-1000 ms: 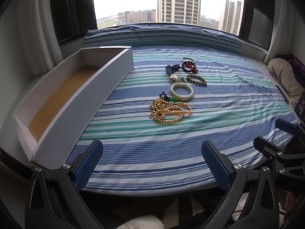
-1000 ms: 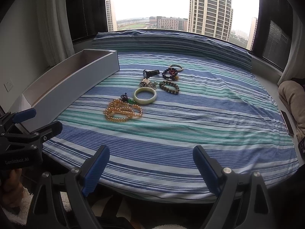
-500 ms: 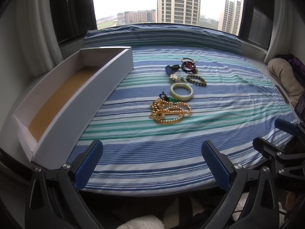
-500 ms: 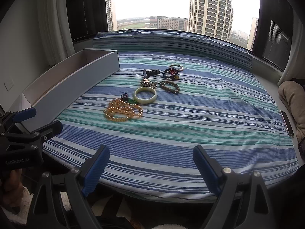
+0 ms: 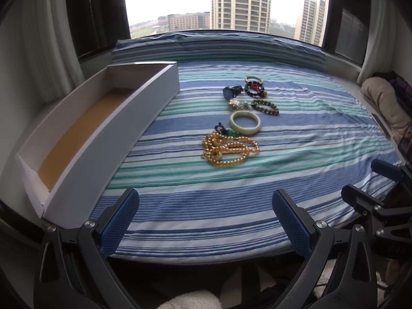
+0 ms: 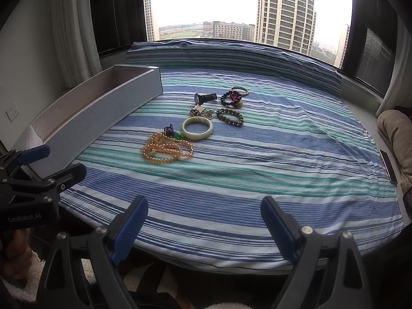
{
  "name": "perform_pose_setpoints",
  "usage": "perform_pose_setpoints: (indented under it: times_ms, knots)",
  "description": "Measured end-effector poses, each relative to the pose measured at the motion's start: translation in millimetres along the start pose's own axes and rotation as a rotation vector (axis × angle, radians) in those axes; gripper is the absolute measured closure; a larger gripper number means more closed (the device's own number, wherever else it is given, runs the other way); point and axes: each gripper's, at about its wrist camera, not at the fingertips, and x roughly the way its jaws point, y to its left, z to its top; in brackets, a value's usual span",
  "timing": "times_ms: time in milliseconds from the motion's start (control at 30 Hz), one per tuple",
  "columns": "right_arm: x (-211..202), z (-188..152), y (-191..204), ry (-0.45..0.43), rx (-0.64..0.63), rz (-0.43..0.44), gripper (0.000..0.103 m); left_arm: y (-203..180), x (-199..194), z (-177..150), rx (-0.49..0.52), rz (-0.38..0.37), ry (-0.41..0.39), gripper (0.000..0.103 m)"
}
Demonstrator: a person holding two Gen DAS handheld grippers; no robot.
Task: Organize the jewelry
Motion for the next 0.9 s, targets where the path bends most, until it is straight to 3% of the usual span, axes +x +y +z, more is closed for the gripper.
perform_pose_setpoints:
  times_ms: [900]
  knots:
    - [1.9,-0.6,2.0,0.005,0.001,0.002,0.012,2.0,1.3,-2.1,-0.007,-0.001,0.012,0.001]
